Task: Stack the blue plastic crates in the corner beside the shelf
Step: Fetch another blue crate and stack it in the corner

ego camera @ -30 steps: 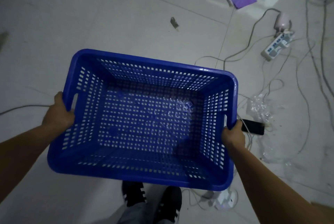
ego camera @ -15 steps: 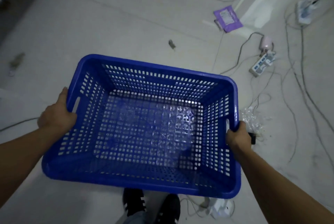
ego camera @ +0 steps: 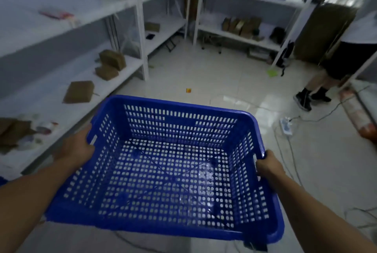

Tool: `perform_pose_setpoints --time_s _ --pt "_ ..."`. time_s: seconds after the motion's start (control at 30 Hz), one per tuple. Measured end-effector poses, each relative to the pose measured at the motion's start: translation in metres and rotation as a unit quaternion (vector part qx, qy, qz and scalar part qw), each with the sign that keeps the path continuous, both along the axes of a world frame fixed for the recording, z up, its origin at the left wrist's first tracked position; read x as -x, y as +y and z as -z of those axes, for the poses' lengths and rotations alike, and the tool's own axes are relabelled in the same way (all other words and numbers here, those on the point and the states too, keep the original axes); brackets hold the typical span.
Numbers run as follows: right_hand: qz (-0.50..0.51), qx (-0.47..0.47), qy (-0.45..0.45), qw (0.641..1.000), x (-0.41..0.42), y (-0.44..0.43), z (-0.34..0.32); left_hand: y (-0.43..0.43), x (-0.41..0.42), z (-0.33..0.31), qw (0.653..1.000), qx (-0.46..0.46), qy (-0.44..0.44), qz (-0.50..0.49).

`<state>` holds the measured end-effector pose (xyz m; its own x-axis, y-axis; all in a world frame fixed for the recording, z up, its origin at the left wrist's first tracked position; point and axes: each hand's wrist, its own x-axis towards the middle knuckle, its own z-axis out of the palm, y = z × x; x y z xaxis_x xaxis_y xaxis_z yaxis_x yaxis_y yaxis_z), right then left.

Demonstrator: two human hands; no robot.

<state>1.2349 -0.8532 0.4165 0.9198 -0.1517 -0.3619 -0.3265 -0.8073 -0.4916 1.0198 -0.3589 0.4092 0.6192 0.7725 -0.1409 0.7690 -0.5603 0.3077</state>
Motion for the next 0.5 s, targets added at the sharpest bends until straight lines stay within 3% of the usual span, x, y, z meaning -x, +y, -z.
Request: perform_pose_setpoints --time_s 0.23,0.37,0.5 --pt "-0.033 -0.023 -0.069 0.997 -0.044 -0.008 -0.150 -0.015 0.015 -0.182 0.997 -0.044 -0.062 -0.008" --pt "-0.064 -0.019 -0.114 0.991 -0.020 0.011 -0.253 -0.017 0.042 -0.257 0.992 -0.083 -0.090 -0.011" --pt "-0.097 -0.039 -0.127 0.986 -0.006 0.038 -0.310 -0.009 0.087 -0.308 0.990 -0.081 -0.110 -0.028"
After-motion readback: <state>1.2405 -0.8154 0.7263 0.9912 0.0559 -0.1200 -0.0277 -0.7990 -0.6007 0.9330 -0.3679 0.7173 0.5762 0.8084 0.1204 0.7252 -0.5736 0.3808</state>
